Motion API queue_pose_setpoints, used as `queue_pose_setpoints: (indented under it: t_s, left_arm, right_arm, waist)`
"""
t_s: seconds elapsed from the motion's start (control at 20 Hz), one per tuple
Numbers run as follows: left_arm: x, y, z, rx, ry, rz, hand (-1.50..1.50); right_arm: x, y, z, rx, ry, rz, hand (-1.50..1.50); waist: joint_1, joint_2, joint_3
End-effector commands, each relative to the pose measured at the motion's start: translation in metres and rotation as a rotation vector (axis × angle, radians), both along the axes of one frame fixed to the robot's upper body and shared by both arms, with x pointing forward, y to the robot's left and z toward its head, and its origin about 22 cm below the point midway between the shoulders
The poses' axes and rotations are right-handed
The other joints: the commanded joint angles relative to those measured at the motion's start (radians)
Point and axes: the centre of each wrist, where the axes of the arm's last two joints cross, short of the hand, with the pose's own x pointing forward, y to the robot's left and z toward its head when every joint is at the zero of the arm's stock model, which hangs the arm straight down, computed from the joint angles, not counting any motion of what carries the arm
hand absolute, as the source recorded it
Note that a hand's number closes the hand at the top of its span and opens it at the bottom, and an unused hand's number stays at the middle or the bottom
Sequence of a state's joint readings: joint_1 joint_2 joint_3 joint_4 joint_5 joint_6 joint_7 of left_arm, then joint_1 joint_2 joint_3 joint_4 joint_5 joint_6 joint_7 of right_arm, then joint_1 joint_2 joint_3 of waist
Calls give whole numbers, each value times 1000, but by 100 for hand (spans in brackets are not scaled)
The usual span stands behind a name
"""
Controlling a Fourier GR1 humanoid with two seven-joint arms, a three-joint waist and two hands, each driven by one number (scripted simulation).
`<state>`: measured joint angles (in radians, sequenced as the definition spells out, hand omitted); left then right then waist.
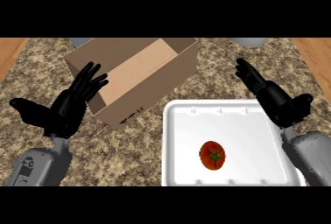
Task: Pick the tomato from the tray and place it in the cardboard box
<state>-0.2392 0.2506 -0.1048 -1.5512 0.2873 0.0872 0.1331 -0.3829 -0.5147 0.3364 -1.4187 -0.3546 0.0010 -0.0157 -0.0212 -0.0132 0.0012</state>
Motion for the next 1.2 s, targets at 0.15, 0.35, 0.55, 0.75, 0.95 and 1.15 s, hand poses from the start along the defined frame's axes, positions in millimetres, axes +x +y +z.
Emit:
queue_pose_setpoints:
  t_s: [0.15,0.35,0.55,0.75,0.95,1.15]
  left_arm:
    - [-20,78,-12,367,55,236,0]
    - [-28,94,-21,469,141,286,0]
    - [-31,114,-25,571,144,389,0]
    - [-38,110,-37,571,144,388,0]
    - [-27,130,-26,589,135,383,0]
    - [-32,116,-44,577,130,387,0]
  right_arm:
    - [-21,8,-13,171,-78,285,-150]
    - [-6,-2,62,-376,-476,413,-150]
    - [-50,-9,-61,-33,-369,492,-150]
    - [-47,-56,-82,121,-426,573,-150]
    - [-24,-64,-93,-54,-581,621,-150]
    - [4,-83,-44,-399,-641,650,-150]
  waist:
    - [43,14,4]
    - [60,-24,-6]
    - [37,30,7]
    - [48,26,5]
    - [52,27,3]
    - [49,19,0]
